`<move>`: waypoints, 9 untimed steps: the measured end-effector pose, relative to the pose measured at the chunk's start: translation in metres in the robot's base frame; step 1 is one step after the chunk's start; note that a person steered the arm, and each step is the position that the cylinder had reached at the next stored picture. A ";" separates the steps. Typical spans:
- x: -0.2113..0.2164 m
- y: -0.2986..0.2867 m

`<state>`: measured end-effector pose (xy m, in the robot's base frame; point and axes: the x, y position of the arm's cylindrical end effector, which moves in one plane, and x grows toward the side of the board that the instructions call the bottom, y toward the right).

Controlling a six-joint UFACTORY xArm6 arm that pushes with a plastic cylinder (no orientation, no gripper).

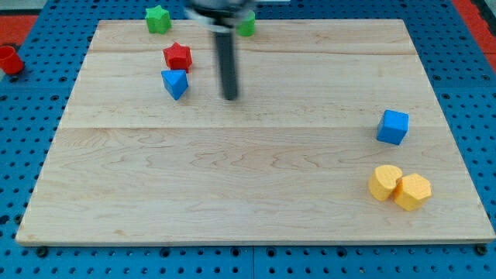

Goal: Move the blue cube below the blue triangle

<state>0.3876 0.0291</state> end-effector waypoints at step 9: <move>0.104 -0.119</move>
<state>0.4917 -0.0903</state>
